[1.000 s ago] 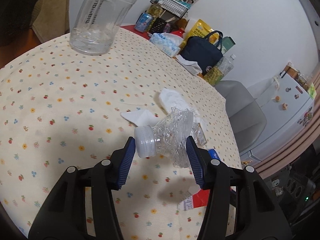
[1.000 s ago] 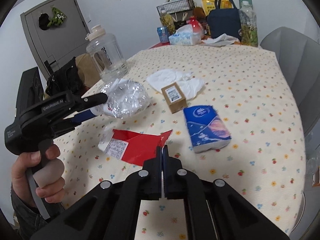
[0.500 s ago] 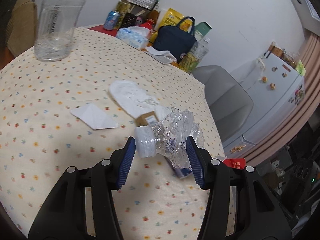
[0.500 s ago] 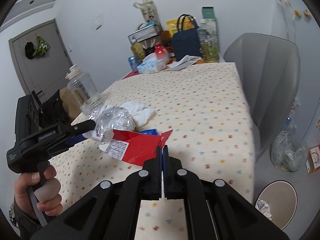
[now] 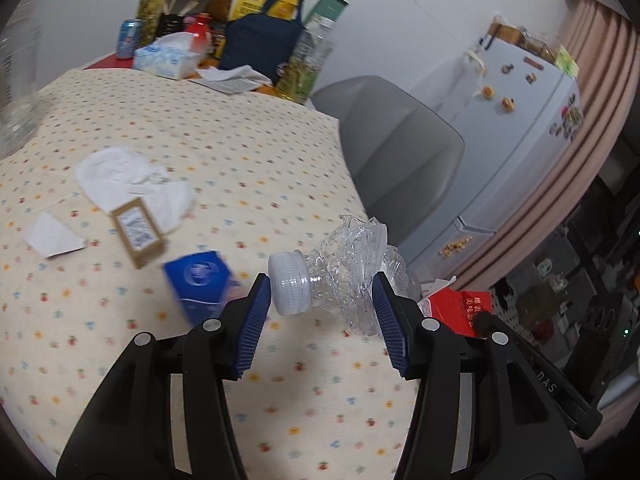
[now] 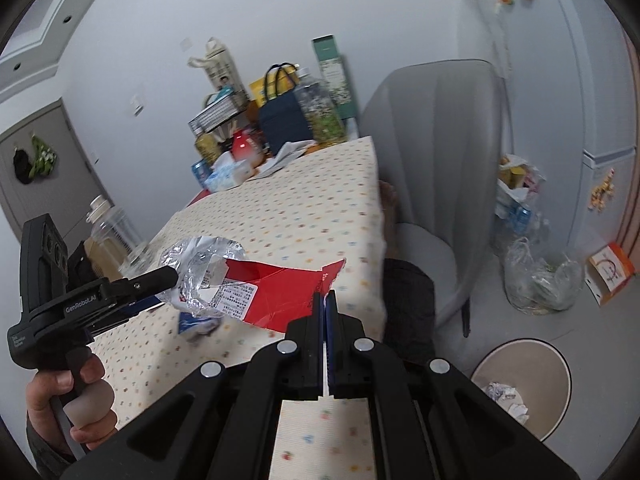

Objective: Collect trash
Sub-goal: 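Carry the bottle and red box with both tools over the white bin, then open both tools to drop the bottle and red box into the bin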

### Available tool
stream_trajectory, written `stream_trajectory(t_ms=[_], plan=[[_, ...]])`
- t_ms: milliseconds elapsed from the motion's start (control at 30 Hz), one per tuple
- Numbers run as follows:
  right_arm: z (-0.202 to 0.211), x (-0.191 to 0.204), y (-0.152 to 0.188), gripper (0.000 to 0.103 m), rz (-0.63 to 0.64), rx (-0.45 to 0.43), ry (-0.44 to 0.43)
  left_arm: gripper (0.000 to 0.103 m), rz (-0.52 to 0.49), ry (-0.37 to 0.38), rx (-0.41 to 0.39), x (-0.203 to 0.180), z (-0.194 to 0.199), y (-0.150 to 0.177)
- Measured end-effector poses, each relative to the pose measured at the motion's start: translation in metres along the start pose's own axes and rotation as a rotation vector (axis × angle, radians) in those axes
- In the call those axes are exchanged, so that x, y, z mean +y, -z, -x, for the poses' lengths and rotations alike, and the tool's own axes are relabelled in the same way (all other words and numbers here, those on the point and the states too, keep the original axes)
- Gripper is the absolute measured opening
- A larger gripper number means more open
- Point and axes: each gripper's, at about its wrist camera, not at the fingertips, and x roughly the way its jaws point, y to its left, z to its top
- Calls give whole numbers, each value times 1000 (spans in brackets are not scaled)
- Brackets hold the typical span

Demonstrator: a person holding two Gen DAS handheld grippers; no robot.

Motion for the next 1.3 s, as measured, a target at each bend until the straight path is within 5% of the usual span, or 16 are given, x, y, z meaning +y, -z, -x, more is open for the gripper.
stream_trajectory(t_ms=[467,1033,1133,1167,1200,1300], plan=[[24,-104,10,2,-161,-39,103,52,-164,76,121,-107,-72,12],[49,-227,42,3,-352,-73,255,52,-282,57,214,-183,-140,32],[32,-250,53,15,-382,-13,266,52,-302,56,231,-194,-148,37],[26,-257,58,29,-399,10,266,52,-309,52,235,-196,-151,38],[21,-263,63,60,-418,30,276,52,-321,46,238,-199,-153,40],[21,-273,73,66,-427,25,317,52,-338,44,245,-205,-157,43]])
